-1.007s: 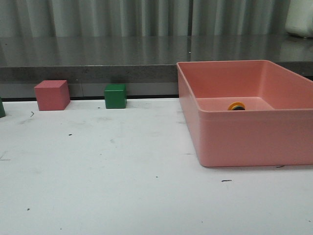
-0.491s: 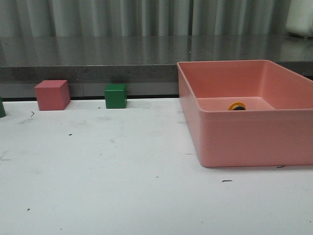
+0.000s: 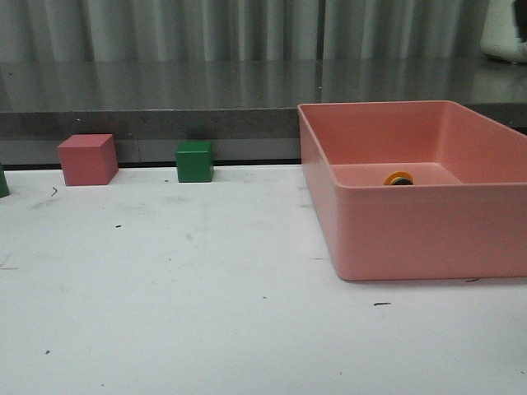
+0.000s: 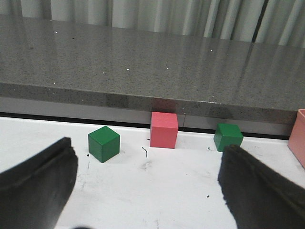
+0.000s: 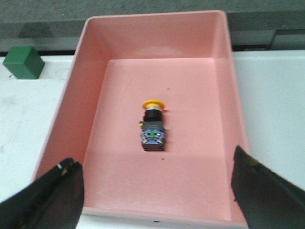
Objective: Place and stand button with both arms
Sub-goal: 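Lower the right gripper into the pink bin and grasp the yellow button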
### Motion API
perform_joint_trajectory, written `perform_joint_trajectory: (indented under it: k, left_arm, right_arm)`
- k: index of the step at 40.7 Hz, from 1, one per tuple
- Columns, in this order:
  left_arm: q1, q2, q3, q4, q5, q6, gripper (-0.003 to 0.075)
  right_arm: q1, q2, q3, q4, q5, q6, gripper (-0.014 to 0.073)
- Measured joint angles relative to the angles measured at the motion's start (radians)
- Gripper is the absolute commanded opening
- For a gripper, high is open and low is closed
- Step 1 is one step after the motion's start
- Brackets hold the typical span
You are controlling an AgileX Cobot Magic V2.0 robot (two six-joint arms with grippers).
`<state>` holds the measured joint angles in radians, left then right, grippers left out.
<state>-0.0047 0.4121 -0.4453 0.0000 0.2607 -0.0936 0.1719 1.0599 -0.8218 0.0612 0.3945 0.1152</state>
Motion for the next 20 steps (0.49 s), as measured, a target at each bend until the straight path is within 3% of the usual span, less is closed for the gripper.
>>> perform_joint_trajectory:
  k: [8,20]
  left_arm:
    - [0.0,0.0,0.0,0.0,0.0,0.0,0.0564]
    - [0.0,0.0,0.0,0.0,0.0,0.0,0.0564]
  right_arm:
    - [0.06,0.259,-0.167,0.004,0.052,0.0,0.0643]
    - [0.038,0.616,-0.419,0.004,0.198,0.063,0.0643]
